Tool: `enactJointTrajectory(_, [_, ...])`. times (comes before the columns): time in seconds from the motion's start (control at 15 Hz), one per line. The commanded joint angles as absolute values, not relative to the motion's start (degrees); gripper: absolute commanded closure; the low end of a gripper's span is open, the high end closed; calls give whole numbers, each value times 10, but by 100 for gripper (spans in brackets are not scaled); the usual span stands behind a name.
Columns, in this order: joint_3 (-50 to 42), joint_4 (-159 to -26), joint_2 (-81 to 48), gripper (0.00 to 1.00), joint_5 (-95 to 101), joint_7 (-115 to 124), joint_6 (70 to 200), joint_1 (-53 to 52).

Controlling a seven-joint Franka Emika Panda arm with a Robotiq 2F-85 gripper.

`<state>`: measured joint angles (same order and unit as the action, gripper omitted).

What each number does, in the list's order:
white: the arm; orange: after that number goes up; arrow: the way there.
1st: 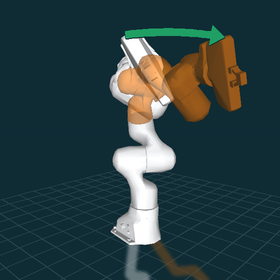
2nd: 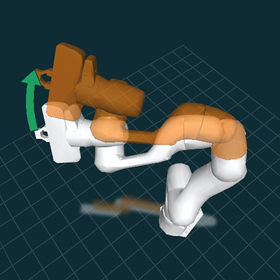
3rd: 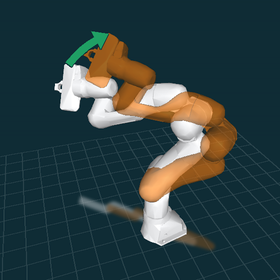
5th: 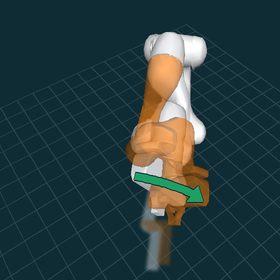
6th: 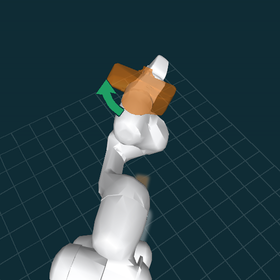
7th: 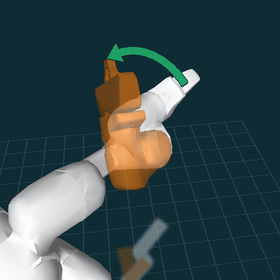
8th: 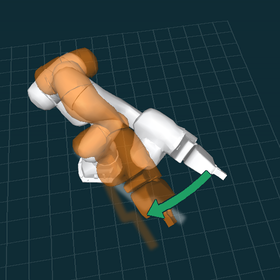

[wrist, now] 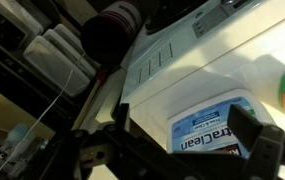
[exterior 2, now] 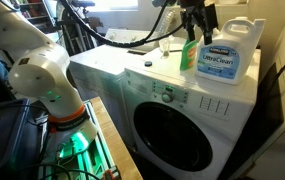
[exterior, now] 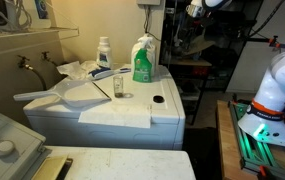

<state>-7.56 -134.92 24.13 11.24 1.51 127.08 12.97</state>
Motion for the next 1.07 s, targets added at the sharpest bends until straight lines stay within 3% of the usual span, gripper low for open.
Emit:
enactJointTrajectory(0.0, [-78,-1348,241,0,114,16,1269,127])
enactJointTrajectory(0.87, [-78,-1348,241,0,114,16,1269,127])
enactJointTrajectory(1.0, [-76,-1335,239,0,104,9,1349,112])
